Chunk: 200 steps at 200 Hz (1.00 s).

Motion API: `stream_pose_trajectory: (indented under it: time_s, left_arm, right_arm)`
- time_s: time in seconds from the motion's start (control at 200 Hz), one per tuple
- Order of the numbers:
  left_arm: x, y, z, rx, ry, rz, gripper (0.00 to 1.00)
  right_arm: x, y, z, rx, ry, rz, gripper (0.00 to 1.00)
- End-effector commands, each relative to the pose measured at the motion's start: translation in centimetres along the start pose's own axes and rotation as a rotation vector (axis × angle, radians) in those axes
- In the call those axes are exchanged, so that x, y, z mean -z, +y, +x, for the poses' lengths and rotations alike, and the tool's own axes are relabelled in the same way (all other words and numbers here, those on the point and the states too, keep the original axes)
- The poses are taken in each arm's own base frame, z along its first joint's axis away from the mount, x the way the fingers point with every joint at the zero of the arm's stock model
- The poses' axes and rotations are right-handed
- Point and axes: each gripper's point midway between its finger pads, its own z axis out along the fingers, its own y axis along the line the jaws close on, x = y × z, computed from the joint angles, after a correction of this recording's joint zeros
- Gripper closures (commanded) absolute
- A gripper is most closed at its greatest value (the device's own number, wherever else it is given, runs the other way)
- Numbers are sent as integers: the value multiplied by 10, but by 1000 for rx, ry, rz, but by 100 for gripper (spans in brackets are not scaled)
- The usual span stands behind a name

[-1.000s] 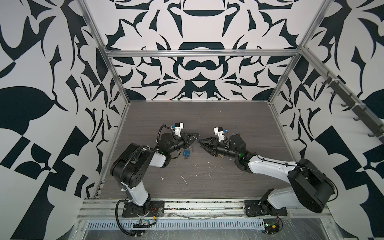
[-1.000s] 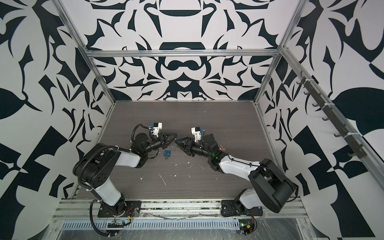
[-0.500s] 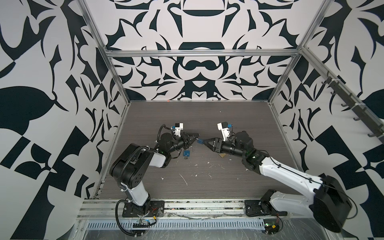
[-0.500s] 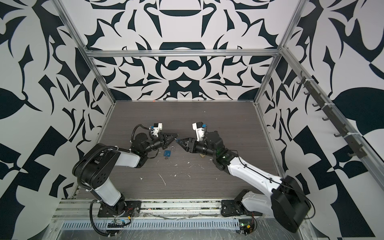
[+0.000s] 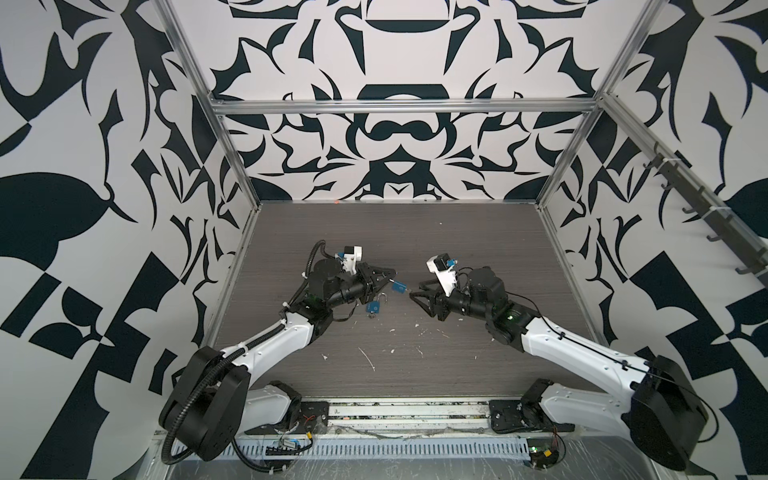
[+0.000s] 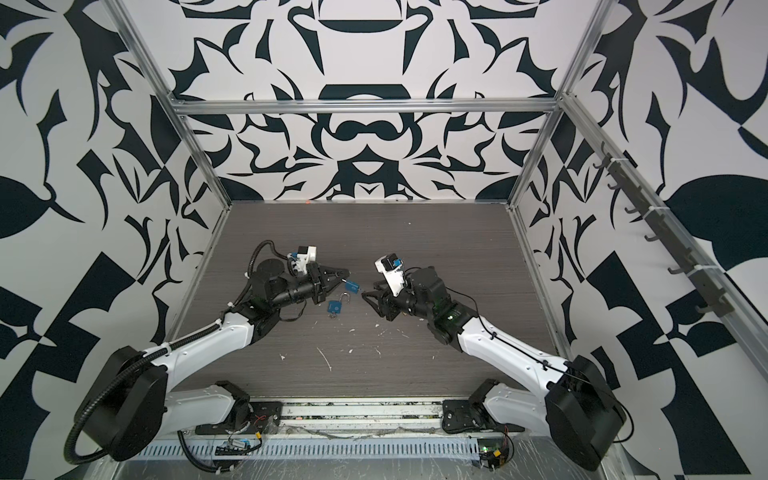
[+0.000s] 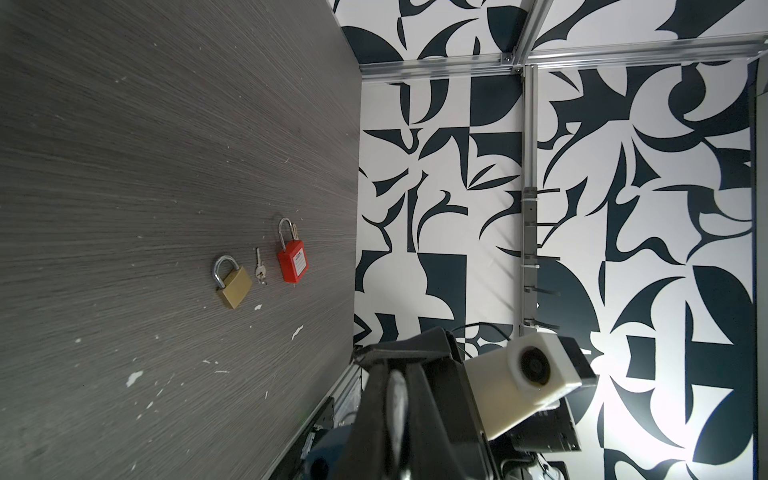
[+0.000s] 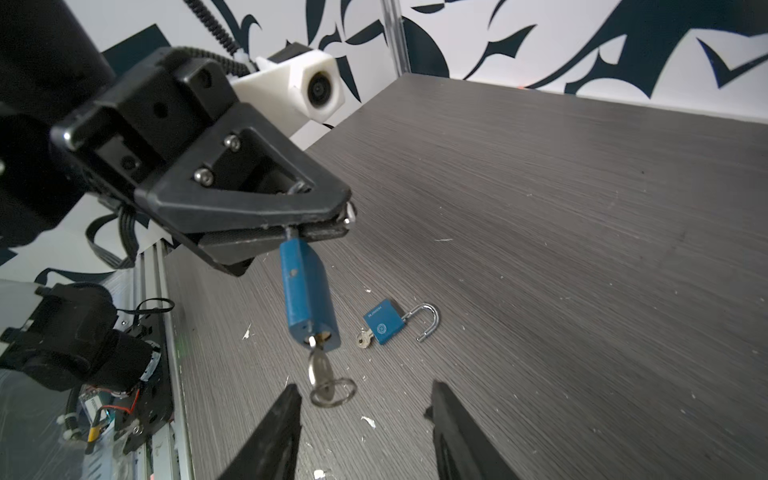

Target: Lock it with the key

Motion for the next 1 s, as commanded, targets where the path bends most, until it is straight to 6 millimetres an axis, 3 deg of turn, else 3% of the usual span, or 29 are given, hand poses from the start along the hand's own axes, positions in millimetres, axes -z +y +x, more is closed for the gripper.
stream_pose_trajectory:
  time_s: [0.0, 0.415, 0.735, 0.79, 0.995]
  left_arm:
    - [0, 7, 1, 6, 8, -48, 100]
    - [-1, -6, 3, 9, 20, 15, 100]
    - [-3, -12, 3, 21, 28, 69, 100]
    - [-9, -2, 2, 41, 36, 50, 100]
    - [-10, 0, 2, 45, 38, 48, 100]
  right_arm:
    - [2, 21, -27, 86, -92, -106, 48]
    - [-12, 23, -28, 33, -94, -156, 56]
    - [-26, 27, -32, -4, -86, -219, 69]
    - [-27, 27, -33, -8, -92, -223, 70]
    - [-25, 28, -35, -11, -102, -224, 92]
